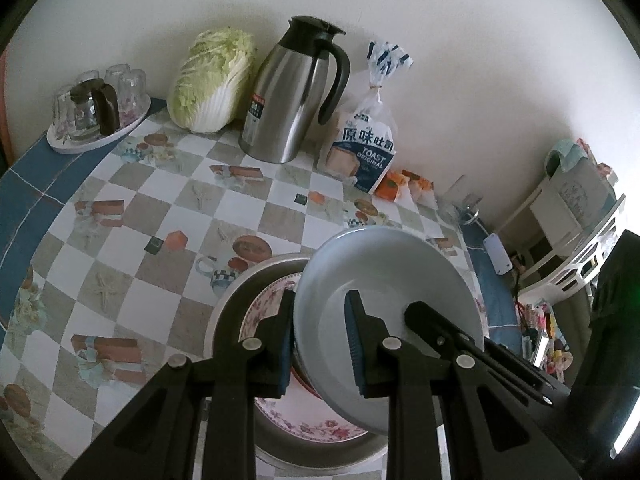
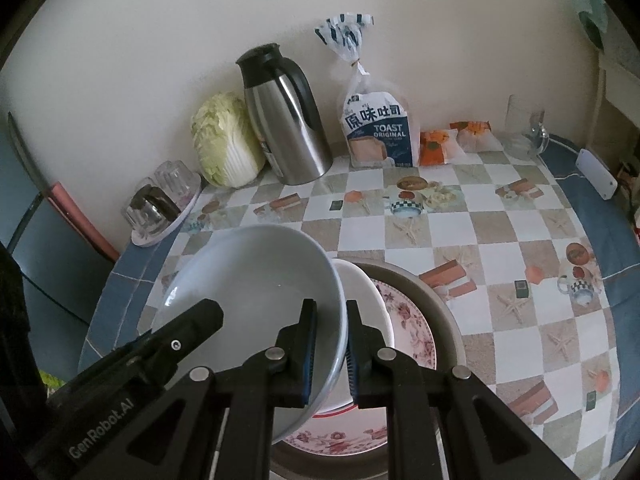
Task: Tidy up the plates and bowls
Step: 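Lower the white round bowl onto the stacked dishes in the basin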
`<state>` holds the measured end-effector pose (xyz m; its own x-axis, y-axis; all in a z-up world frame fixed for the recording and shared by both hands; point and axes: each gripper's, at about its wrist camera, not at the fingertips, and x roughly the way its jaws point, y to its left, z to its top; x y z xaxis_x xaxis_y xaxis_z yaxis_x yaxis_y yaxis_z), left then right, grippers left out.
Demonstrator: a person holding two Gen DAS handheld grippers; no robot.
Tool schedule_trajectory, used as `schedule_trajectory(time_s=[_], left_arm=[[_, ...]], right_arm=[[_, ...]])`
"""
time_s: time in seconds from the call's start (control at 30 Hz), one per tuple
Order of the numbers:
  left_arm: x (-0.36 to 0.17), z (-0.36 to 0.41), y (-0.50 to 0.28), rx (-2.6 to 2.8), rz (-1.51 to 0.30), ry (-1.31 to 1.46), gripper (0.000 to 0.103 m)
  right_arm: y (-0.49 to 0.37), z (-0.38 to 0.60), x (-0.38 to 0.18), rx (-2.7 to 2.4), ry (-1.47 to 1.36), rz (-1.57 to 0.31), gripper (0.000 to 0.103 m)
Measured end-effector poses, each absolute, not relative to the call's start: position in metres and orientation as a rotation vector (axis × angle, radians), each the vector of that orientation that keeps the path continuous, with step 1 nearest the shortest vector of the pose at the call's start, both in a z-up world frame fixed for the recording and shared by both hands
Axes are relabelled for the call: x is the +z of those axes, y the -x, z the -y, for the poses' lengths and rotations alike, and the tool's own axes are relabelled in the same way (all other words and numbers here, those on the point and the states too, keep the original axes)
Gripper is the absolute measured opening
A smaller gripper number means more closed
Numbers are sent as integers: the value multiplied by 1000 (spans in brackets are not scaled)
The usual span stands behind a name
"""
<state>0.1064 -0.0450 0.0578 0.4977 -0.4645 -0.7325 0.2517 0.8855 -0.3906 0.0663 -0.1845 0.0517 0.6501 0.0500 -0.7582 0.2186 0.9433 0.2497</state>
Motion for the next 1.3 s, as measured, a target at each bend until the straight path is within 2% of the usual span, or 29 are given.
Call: schedule_trajectory(time_s=[1.1,1.3], left_arm=[[40,61,-113,-401,-980,176,24],[38,57,-115,-383,-974,185,10]], right_arm=[[-75,192,26,-102,-317,-894,17],[-75,197,24,-86,-357,-896,17]])
